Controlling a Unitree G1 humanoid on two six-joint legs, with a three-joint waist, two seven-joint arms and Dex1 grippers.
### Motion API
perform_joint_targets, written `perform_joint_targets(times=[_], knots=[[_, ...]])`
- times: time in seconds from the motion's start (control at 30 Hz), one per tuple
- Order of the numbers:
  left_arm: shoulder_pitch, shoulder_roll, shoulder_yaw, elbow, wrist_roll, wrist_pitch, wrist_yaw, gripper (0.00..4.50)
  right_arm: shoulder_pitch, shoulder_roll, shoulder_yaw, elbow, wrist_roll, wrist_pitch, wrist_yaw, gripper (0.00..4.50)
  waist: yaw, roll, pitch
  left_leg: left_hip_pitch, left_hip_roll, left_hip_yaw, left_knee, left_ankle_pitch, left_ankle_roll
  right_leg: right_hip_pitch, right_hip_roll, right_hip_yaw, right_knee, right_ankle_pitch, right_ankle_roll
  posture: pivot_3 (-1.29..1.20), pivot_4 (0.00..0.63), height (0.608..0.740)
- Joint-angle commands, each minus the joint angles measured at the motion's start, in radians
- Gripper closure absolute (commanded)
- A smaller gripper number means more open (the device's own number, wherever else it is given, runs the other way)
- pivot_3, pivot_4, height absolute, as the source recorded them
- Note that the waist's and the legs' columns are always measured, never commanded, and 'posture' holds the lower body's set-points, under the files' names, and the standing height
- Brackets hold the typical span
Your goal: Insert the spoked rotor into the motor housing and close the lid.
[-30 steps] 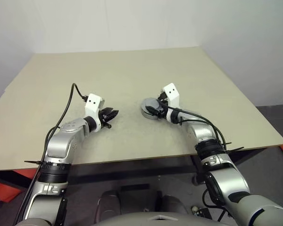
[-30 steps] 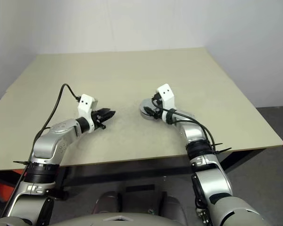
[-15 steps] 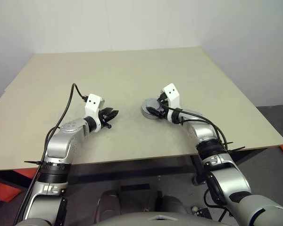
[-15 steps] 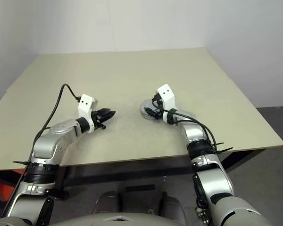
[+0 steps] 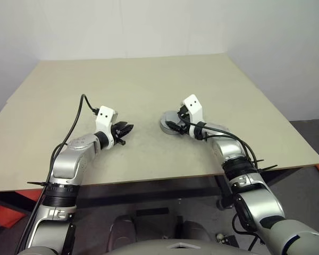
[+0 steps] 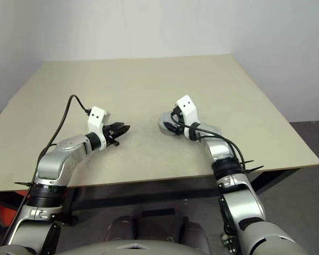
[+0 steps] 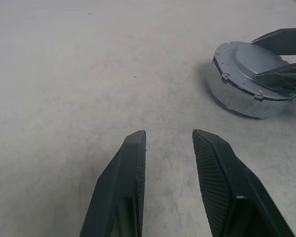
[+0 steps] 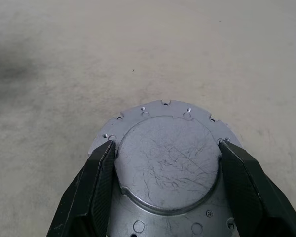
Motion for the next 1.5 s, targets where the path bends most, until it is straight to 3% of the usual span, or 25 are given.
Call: perform_joint_targets(times=[0.03, 0.77, 0.93, 1.1, 1.2, 1.3, 1.5], knots=[[-0.007, 0.009, 0.018, -0.039, -0.005, -0.017, 0.003, 2.91, 0.004, -0.029, 0.011, 0.02, -0.036, 0.016, 0.002, 1.33, 0.0, 0.0, 0.0, 0.0, 0.0, 0.0, 0.0, 0.0, 0.0, 0.0, 0.0, 0.0, 0.0, 0.0, 0.0, 0.0, 0.0, 0.74], [-0.008, -0.001, 0.017, -0.038, -0.007, -0.02, 0.011, 2.91, -0.06, -0.017, 0.025, 0.131, -0.039, 0.046, 0.052, 1.33, -0.002, -0.001, -0.001, 0.003, 0.0, 0.0, 0.0, 0.0, 0.0, 0.003, 0.0, 0.0, 0.0, 0.0, 0.0, 0.0, 0.0, 0.74], [-0.076, -0.094, 0.085, 0.006, -0.098, 0.032, 0.054, 2.91, -0.052, -0.016, 0.031, 0.143, -0.046, 0.035, 0.047, 1.33, -0.001, -0.002, -0.002, 0.005, 0.0, 0.0, 0.001, 0.0, 0.0, 0.005, 0.0, 0.0, 0.0, 0.0, 0.0, 0.0, 0.0, 0.74], [-0.225, -0.212, 0.115, 0.216, -0.151, 0.047, 0.057, 2.91, -0.062, -0.011, 0.031, 0.153, -0.051, 0.026, 0.042, 1.33, -0.001, -0.002, -0.002, 0.006, 0.0, -0.001, 0.001, 0.0, 0.0, 0.008, 0.0, 0.0, -0.001, 0.0, 0.001, 0.0, 0.0, 0.74], [-0.341, -0.259, 0.132, 0.419, -0.169, 0.037, 0.031, 3.54, -0.068, -0.003, 0.032, 0.15, -0.051, 0.024, 0.038, 1.33, -0.002, -0.003, -0.002, 0.007, -0.001, -0.001, 0.001, 0.0, 0.0, 0.008, 0.0, 0.001, -0.001, 0.0, 0.001, 0.0, 0.0, 0.74], [-0.44, -0.277, 0.117, 0.63, -0.137, 0.006, 0.001, 4.46, -0.064, -0.001, 0.028, 0.136, -0.051, 0.023, 0.029, 1.33, -0.003, -0.003, -0.003, 0.007, -0.001, -0.001, 0.0, 0.0, 0.0, 0.008, 0.0, 0.001, -0.001, 0.0, 0.001, 0.0, 0.0, 0.74], [-0.542, -0.29, 0.093, 0.834, -0.102, -0.015, -0.073, 4.46, -0.041, -0.009, 0.015, 0.085, -0.045, 0.036, 0.015, 1.33, -0.002, -0.003, -0.002, 0.007, -0.001, -0.001, 0.0, 0.0, 0.001, 0.007, 0.0, 0.0, -0.002, 0.0, 0.001, 0.0, 0.0, 0.74]])
